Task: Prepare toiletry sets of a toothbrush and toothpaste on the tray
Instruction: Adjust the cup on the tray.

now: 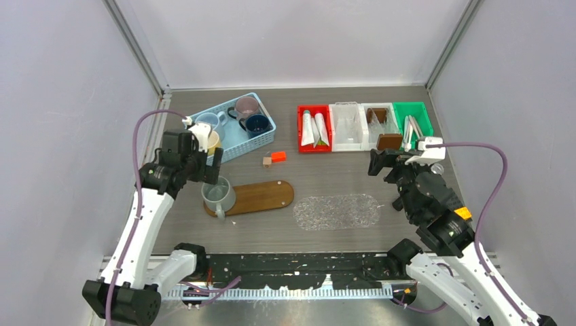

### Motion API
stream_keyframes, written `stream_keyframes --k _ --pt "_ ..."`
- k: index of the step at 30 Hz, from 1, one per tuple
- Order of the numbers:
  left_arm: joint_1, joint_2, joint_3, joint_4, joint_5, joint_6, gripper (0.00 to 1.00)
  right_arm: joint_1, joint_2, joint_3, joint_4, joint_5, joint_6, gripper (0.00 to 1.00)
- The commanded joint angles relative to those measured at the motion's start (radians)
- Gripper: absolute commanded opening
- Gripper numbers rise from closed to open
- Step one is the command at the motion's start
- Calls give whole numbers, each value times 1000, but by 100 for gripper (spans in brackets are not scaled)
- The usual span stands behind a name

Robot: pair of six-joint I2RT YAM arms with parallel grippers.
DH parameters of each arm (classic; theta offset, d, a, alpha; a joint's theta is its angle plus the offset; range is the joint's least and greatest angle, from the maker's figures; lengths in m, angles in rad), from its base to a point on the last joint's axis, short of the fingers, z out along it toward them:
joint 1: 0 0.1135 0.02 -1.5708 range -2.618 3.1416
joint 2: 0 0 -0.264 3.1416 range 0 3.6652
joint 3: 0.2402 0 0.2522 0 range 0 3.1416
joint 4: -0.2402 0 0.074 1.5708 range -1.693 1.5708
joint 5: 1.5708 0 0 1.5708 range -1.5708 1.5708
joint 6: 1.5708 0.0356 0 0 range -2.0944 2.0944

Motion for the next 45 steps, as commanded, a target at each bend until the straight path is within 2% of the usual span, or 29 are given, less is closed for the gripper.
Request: stream_keyframes --k 1,5,13,19,22,29,34,39,45 --pt "5 -17 69 -145 -23 -251 100 6 44 59 -29 21 10 100" --pt "-28 -12 77 -191 -11 -293 100 6 42 41 -17 28 12 100" --pt "-50 27 33 -141 -64 -230 100 6 65 51 -36 12 22 100" --pt "-50 53 -4 -97 -148 -266 98 6 131 91 -81 18 52 100" --pt "-49 78 -20 -87 -161 -293 86 6 170 107 -109 23 72 100" --pt "-48 156 -43 -71 -167 -301 64 6 194 105 -126 17 112 100" --pt "-40 240 -14 -77 -163 -298 45 6 195 102 -125 18 111 100" --pt "-32 294 0 -81 -162 -293 37 6 187 98 -127 20 110 100" --pt "-25 294 3 -96 -160 -276 22 6 168 87 -125 27 107 100"
